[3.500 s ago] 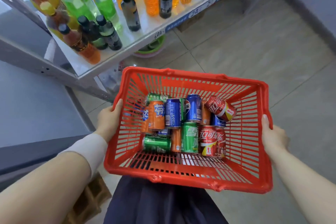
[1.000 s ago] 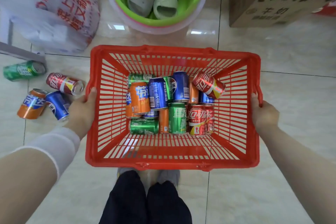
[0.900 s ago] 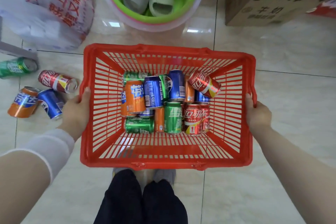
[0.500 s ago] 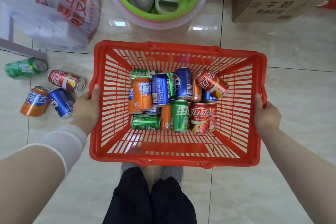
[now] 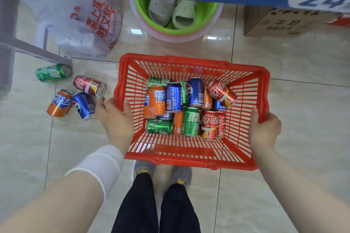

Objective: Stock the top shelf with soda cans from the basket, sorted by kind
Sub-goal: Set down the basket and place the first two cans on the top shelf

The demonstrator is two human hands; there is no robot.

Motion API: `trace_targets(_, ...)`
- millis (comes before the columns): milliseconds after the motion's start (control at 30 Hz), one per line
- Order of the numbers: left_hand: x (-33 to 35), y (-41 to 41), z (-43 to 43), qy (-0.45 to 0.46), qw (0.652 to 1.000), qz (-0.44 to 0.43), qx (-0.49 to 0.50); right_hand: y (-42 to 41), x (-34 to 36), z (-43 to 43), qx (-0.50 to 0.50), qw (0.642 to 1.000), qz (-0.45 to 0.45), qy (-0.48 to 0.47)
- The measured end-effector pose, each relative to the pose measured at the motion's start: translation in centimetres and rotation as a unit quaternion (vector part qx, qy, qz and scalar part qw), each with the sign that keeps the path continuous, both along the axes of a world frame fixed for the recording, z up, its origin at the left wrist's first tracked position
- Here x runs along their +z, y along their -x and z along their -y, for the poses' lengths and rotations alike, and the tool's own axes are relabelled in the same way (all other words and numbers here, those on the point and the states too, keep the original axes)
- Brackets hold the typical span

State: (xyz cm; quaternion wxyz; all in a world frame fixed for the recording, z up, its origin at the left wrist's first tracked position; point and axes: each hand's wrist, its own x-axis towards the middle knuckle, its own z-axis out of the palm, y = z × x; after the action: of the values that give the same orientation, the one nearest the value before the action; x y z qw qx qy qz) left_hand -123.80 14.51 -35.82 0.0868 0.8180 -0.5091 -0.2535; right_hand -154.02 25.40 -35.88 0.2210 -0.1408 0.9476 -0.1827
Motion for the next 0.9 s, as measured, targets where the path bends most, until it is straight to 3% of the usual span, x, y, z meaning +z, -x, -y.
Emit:
trace_targets(100, 1.9, 1.4, -1.7, 0.032, 0.983, -0.043, -0.174, -2.9, 2.0, 0.3, 0.044, 0.999, -0.006, 0.018)
trace_targets(167, 2.3, 2.1, -2.3, 0.023, 0.974, -0.062, -0.219, -4.6, 2.5, 0.5, 0.083, 0.996, 0.014, 0.030)
trace_targets(367, 0.2, 2.2, -3.5, -0.070, 0.975, -0.111, -0.180, -7.6, -0.8, 1.6, 0.128, 0.979, 0.155, 0.025)
trace_targets(467, -3.5, 1.8, -3.0, -0.118, 0.967, -0.155, -0.166, -8.5, -4.1, 3.5, 0.118, 0.956, 0.268, 0.031)
trace_targets(533, -6.3, 1.6, -2.4, -0.130, 0.966, -0.171, -0.144, -9.2, -6.7, 5.0, 0.137, 0.946, 0.293, 0.015)
trace_targets(733, -14.4, 2.0, 0.3, -0.160, 0.960, -0.227, -0.046, -11.7, -14.5, 10.0, 0.240, 0.939, 0.245, 0.015)
trace_targets(900, -16.5, 2.8, 0.9, -0.126, 0.975, -0.149, -0.107, -12.7, -17.0, 12.4, 0.282, 0.948, 0.144, -0.015)
